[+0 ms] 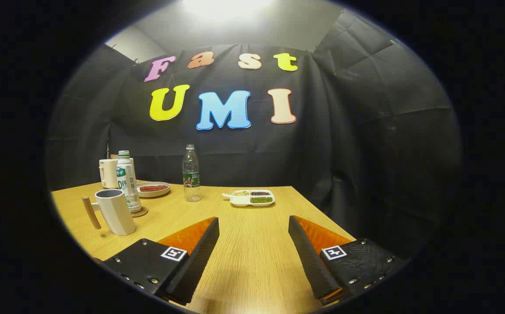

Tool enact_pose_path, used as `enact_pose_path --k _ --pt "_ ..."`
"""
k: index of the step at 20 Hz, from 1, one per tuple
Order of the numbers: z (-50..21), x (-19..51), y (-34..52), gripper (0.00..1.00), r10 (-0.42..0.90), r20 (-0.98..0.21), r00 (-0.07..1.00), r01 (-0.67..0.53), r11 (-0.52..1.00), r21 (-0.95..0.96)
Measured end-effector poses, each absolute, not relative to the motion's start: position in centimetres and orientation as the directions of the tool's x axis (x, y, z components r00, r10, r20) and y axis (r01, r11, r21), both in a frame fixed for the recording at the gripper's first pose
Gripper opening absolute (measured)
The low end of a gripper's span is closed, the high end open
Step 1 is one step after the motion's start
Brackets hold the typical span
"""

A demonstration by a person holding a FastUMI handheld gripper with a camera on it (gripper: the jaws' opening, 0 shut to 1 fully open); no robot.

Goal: Take the bottle from table, then pour the juice into the cup, finally place the bottle on the coaster

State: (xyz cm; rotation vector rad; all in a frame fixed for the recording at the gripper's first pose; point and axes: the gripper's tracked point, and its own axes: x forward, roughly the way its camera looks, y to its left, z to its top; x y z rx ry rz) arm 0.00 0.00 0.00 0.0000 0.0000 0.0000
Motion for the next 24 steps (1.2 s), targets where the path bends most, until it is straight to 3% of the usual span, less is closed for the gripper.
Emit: enact_pose_path --k 6,11,17,20,24 --pt "-0.1 0.8 0.1 0.97 -0.003 0.001 1.0 0.003 1.0 -0.002" --pt "-1.2 4.9 0.1 0.97 -0.008 -0.072 0.997 0.008 1.0 -0.001" --pt "0.8 8.0 -0.3 0.97 -0.035 -0.024 0.999 0.036 0.998 0.044" --pt "3.7 7.4 0.3 0.97 -0.045 0.031 0.998 0.044 0.998 0.042" --pt "6.4 3.9 1.9 0.97 -0.086 0.011 0.996 0.086 0.996 0.033"
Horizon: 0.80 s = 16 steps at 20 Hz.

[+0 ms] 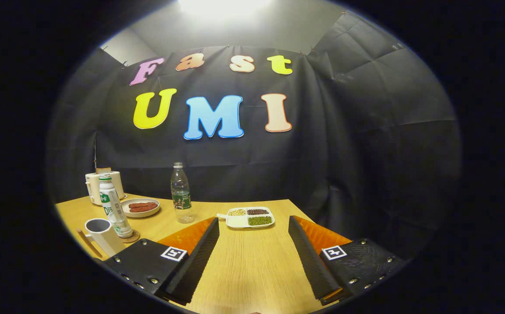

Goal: Take the bottle from table, then pour the juice into the cup, finally place the bottle on the coaster

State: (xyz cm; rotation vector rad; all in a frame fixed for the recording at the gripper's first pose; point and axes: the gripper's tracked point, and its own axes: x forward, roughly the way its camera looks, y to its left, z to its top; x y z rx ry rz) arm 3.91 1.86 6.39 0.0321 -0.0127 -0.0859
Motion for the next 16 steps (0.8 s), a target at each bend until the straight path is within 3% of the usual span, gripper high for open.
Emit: enact_pose_path --k 9,16 --pt "10.9 -3.9 8.7 0.97 -0.194 -0.01 0.981 0.195 0.979 0.055" --pt "13.7 -5.9 20.0 0.97 -0.136 0.022 0.99 0.136 0.99 0.032"
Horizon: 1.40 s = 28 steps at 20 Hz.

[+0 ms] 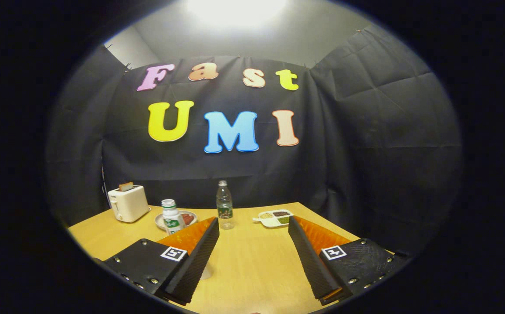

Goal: Take the bottle from table, then pour the juice into the cup, finally place the bottle on the coaster

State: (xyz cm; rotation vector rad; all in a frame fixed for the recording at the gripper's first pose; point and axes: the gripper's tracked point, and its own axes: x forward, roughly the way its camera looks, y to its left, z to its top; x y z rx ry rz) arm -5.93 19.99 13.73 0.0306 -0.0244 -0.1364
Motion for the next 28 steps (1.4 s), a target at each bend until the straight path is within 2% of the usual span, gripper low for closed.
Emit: enact_pose_path --k 10,28 --pt "11.7 -0.4 32.9 0.97 -0.032 0.007 0.999 0.032 0.999 0.023" --pt "4.0 13.4 37.7 0.97 -0.062 -0.146 0.987 0.058 0.998 -0.031"
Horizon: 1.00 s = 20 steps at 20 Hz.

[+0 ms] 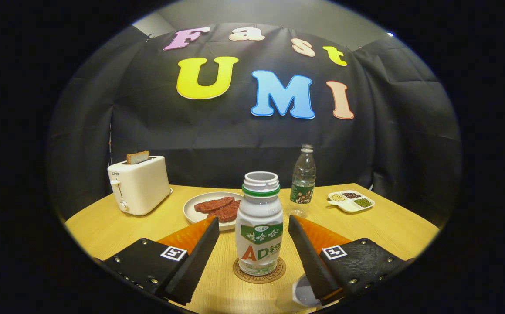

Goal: Take the bottle from table, then pour the juice into the cup, finally place the bottle on the coaster

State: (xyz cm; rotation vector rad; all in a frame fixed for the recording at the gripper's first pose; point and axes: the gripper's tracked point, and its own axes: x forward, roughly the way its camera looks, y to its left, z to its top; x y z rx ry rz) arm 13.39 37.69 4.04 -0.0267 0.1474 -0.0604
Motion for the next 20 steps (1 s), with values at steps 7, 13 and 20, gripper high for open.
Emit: enact_pose_path --k 7,13,20 --pt "2.8 15.6 37.4 0.95 -0.086 -0.146 0.985 0.087 0.996 0.002" --pt "2.7 16.2 36.4 0.7 -0.132 -0.12 0.984 0.137 0.99 0.031" --pt "3.7 15.6 37.7 0.66 -0.104 -0.102 0.989 0.114 0.989 0.098"
